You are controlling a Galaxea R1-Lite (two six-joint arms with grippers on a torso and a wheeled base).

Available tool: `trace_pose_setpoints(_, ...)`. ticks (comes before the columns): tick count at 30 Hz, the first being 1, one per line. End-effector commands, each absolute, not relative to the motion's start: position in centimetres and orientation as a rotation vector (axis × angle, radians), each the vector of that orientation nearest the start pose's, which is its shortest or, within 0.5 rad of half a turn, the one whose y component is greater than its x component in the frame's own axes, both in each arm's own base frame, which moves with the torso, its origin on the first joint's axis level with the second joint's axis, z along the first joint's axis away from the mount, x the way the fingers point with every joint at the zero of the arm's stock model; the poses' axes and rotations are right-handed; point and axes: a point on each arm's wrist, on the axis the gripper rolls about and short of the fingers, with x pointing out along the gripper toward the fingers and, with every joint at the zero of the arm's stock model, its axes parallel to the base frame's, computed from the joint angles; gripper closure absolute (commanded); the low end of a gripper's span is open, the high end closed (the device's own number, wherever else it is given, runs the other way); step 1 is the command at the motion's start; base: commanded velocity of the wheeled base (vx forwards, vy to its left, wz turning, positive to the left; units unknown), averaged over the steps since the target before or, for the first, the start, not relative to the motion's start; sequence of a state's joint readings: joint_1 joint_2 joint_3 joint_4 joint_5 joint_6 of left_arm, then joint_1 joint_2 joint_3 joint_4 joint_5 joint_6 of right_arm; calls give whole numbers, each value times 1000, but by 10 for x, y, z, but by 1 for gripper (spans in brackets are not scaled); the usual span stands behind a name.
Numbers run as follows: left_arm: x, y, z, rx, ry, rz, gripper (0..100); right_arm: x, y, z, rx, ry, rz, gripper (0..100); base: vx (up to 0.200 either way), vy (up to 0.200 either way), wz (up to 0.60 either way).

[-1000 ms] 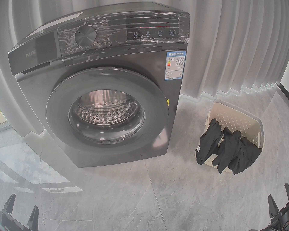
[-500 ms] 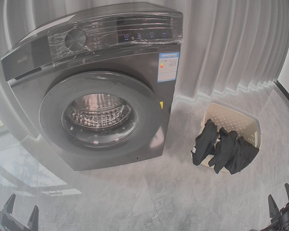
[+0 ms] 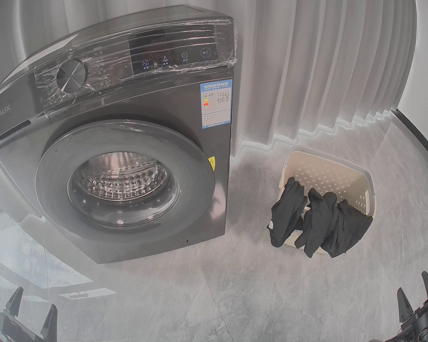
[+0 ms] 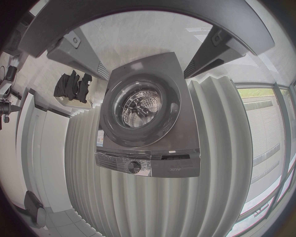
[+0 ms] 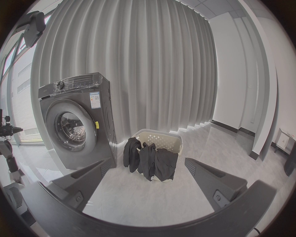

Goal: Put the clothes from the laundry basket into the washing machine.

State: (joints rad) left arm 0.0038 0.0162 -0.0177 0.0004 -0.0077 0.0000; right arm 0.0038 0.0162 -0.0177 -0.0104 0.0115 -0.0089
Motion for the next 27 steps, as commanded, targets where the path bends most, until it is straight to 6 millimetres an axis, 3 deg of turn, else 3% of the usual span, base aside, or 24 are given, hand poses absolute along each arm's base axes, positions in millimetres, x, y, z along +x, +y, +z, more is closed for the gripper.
trace_pose_setpoints(1,-23,0,75,0,0,-3,0,-22,0,77,-9,1,17,0,0,0,0)
trace_pose_setpoints(5,-23,0,75,0,0,-3,0,-22,0,77,-9,1,17,0,0,0,0)
trace_pose_setpoints(14,-23,0,75,0,0,-2,0,-22,0,77,-9,1,17,0,0,0,-600)
trace_pose_setpoints(25,-23,0,75,0,0,-3,0,-22,0,77,-9,1,17,0,0,0,0)
trace_pose_setpoints(27,-23,0,75,0,0,-3,0,-22,0,77,-9,1,17,0,200,0,0)
